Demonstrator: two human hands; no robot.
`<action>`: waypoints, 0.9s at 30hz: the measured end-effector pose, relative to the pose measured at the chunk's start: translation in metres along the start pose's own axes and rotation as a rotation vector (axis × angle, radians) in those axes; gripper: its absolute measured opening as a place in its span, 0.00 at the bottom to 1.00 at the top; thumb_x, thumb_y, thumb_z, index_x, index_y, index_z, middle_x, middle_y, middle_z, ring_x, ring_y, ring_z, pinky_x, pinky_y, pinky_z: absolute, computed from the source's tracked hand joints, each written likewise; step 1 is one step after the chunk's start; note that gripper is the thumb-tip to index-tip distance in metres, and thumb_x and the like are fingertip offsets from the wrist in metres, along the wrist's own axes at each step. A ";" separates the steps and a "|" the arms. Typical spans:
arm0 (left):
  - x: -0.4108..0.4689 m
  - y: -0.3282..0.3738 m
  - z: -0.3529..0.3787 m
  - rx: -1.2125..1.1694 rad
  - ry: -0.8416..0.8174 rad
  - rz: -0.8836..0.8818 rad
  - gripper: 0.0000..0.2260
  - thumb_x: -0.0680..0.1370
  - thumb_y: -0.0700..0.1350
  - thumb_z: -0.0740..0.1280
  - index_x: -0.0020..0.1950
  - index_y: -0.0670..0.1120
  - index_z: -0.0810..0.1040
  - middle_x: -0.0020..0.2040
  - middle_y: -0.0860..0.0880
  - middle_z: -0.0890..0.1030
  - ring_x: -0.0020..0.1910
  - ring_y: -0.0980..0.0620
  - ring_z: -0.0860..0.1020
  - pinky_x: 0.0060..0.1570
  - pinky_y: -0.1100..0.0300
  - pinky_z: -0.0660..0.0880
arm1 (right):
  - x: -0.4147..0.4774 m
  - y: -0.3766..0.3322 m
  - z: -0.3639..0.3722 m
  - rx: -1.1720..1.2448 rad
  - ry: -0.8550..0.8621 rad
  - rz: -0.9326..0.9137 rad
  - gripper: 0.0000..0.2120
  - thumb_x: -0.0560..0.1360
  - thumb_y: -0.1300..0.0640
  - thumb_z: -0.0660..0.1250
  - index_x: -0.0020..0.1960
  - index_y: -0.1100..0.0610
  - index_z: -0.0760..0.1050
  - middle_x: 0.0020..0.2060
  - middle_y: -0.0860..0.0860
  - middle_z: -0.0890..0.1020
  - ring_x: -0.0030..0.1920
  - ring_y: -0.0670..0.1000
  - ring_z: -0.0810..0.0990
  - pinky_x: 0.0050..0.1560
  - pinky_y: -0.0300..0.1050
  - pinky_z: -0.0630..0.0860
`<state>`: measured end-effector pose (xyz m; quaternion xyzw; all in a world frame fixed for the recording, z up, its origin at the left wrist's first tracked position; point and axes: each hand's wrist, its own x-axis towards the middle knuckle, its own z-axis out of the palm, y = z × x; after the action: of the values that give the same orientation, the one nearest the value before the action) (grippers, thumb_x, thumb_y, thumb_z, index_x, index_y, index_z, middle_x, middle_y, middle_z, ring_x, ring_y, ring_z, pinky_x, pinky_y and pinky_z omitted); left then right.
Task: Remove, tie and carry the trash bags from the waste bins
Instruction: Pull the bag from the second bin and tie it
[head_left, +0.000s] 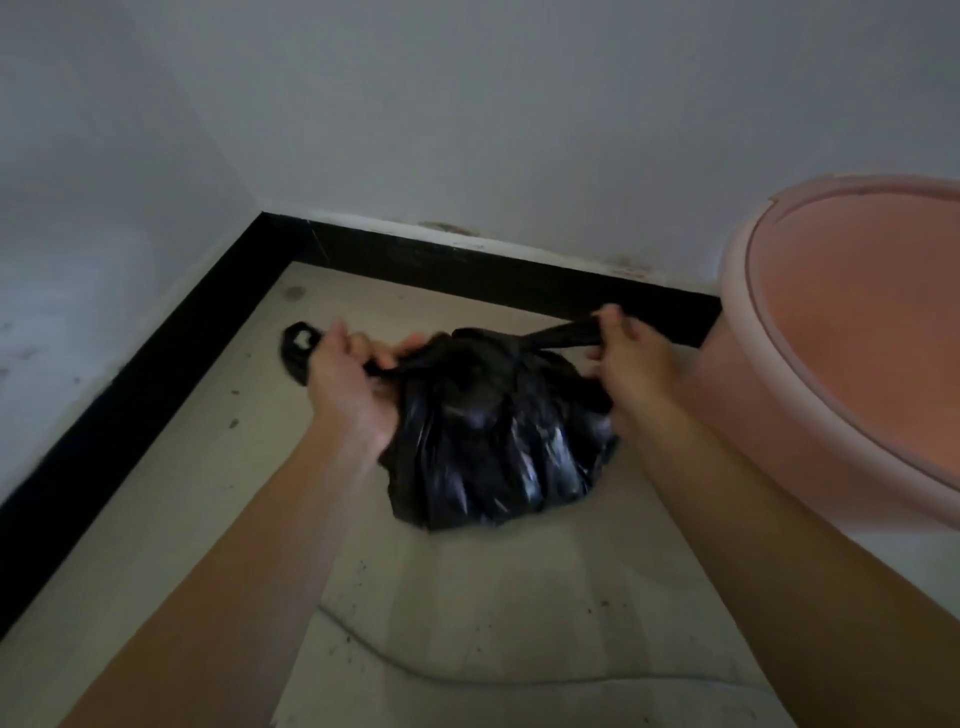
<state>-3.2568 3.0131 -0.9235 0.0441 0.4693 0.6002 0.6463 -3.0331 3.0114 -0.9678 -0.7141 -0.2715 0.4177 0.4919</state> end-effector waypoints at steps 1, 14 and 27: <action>0.008 0.008 -0.009 -0.046 0.098 0.031 0.23 0.85 0.51 0.54 0.29 0.48 0.59 0.25 0.48 0.62 0.25 0.47 0.75 0.46 0.51 0.76 | 0.007 0.006 -0.006 -0.055 0.084 -0.021 0.14 0.82 0.45 0.60 0.47 0.50 0.81 0.32 0.48 0.80 0.35 0.49 0.78 0.48 0.51 0.78; 0.006 -0.026 -0.055 1.198 0.036 0.393 0.36 0.71 0.63 0.73 0.72 0.50 0.64 0.61 0.52 0.76 0.65 0.51 0.75 0.67 0.59 0.70 | -0.012 0.027 0.014 0.000 -0.488 0.251 0.24 0.70 0.35 0.72 0.54 0.52 0.82 0.48 0.49 0.87 0.48 0.48 0.86 0.55 0.44 0.80; -0.010 -0.006 -0.002 0.672 -0.082 0.443 0.04 0.76 0.46 0.74 0.46 0.46 0.82 0.42 0.52 0.86 0.41 0.55 0.84 0.52 0.56 0.80 | -0.024 -0.012 0.031 -0.216 -0.169 -0.548 0.06 0.80 0.46 0.64 0.51 0.48 0.75 0.48 0.44 0.77 0.54 0.48 0.78 0.58 0.47 0.75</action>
<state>-3.2525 3.0023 -0.9232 0.3768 0.5925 0.5358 0.4690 -3.0716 3.0119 -0.9541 -0.6251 -0.5369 0.2958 0.4832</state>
